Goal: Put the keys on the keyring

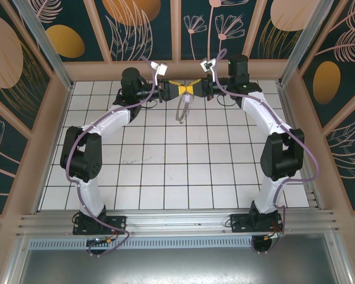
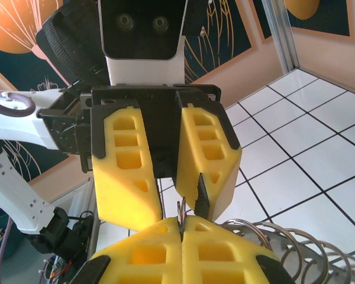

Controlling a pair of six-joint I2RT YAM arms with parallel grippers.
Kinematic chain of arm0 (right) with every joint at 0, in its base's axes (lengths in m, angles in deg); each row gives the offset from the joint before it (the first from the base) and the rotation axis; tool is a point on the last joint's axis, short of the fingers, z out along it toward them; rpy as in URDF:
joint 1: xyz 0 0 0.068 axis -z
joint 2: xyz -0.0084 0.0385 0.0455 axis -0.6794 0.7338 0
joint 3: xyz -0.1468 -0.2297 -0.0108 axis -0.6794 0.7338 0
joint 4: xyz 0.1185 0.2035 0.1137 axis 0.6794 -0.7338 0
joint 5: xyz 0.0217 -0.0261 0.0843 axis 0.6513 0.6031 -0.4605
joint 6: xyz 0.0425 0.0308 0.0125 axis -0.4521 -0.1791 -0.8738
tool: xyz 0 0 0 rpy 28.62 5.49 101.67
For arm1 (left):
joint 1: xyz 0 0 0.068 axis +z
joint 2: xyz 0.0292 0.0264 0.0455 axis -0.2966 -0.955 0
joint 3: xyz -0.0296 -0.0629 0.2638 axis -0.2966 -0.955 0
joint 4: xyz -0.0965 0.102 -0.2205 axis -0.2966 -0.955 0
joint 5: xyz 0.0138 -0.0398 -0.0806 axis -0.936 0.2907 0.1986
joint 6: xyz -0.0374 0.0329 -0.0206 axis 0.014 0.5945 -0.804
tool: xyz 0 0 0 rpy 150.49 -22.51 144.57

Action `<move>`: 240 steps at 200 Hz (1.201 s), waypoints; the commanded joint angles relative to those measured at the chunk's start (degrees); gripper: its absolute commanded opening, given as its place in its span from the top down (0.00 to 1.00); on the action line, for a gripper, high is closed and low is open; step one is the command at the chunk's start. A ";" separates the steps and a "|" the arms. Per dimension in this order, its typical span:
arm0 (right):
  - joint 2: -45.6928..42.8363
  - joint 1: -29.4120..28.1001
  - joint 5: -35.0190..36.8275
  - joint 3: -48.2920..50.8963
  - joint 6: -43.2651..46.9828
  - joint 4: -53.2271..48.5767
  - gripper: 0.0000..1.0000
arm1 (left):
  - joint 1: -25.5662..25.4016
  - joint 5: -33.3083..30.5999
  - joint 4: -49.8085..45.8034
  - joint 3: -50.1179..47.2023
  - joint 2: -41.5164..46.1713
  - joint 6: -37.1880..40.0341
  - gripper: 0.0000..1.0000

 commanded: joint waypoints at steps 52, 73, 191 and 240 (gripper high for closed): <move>-1.44 -0.05 -2.09 0.56 0.22 2.49 1.00 | -0.28 1.03 5.78 -1.09 -0.02 -2.06 0.91; -1.61 -0.07 -2.21 0.74 0.25 2.51 1.00 | -0.28 0.88 7.12 -1.28 0.07 -3.00 1.00; -15.46 3.48 5.21 15.86 -11.62 20.25 0.66 | -0.24 -1.33 13.88 -4.44 4.45 -6.27 1.00; -21.57 2.36 16.68 32.68 -25.17 42.33 0.61 | -0.28 -2.74 19.22 -6.03 6.24 -10.24 1.00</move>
